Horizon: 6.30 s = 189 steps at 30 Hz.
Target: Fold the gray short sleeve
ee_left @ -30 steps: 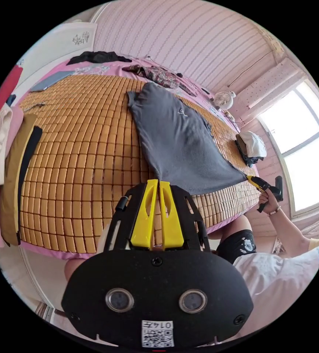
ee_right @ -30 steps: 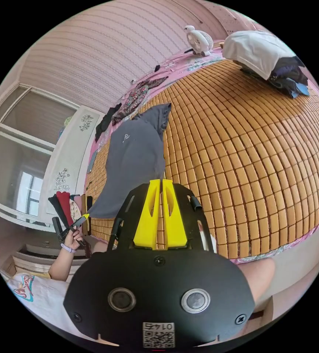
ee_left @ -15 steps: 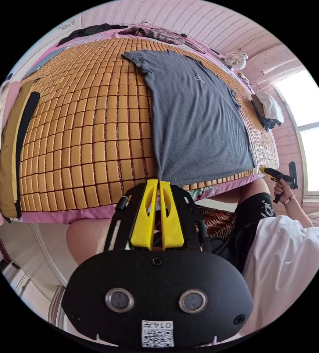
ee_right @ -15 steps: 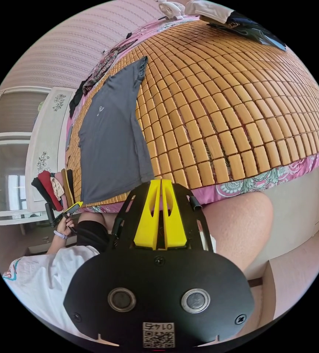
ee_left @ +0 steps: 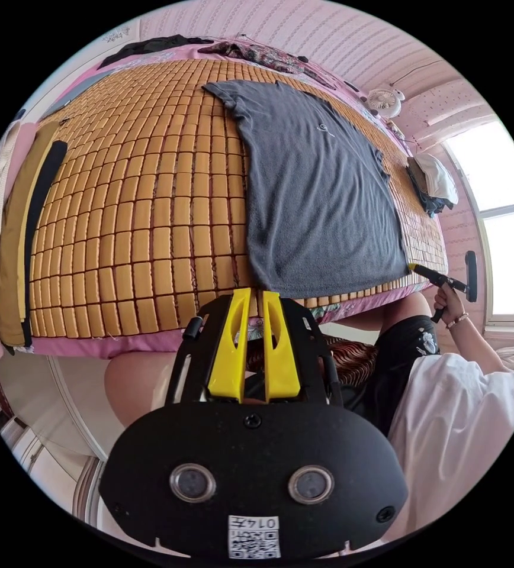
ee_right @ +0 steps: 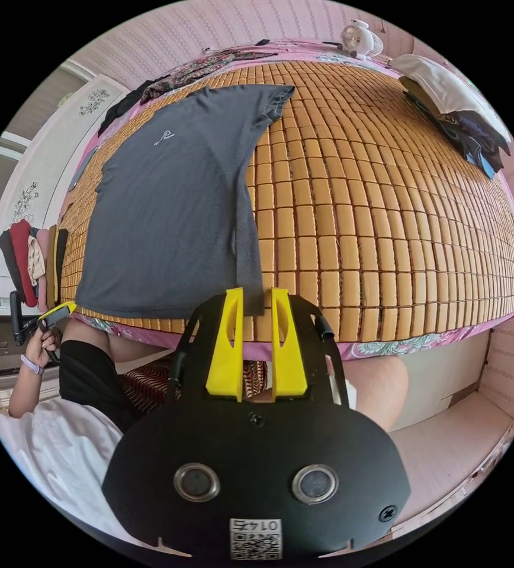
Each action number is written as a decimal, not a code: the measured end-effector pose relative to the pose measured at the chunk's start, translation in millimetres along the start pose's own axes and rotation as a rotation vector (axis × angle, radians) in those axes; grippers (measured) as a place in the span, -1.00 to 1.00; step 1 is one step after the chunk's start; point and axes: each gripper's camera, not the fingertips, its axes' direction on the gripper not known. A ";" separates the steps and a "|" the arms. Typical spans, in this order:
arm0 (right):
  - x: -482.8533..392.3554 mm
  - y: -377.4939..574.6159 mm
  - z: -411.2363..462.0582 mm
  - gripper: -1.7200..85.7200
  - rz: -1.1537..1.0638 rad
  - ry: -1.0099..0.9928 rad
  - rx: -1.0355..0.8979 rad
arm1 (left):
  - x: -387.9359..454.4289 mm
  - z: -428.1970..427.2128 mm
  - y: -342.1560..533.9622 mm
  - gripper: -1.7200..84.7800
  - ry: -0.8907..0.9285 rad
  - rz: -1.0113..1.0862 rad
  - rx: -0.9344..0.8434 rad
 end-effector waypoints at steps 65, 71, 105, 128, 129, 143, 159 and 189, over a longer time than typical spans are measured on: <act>42.2 -247.7 4.8 -0.97 0.166 0.149 0.228 | -105.8 -8.7 -257.7 -0.97 -0.148 -0.168 0.216; 21.4 -229.6 20.2 -0.84 0.079 0.011 0.232 | -113.0 -9.1 -248.9 -0.98 -0.101 -0.182 0.221; -51.5 119.8 48.5 -0.80 -0.005 0.060 0.161 | -38.5 -33.2 111.3 -0.87 0.024 -0.039 0.162; -29.5 120.2 89.9 0.09 0.246 -0.084 0.180 | -56.1 -4.1 103.1 -0.98 -0.037 -0.148 0.046; -26.0 121.0 91.1 0.27 0.278 -0.095 0.180 | -57.2 -4.3 103.0 -0.98 -0.037 -0.148 0.043; -68.0 113.7 66.1 -0.08 0.156 0.048 0.351 | -145.8 -49.6 143.2 -0.93 0.327 -0.350 0.464; -355.8 -129.8 125.2 -0.77 -0.780 0.011 0.179 | -153.3 -21.4 -15.1 -0.83 0.279 -0.216 0.512; -249.8 -300.1 98.1 -0.77 -0.383 -0.347 0.271 | -97.2 73.3 -147.6 -0.75 0.228 0.083 0.400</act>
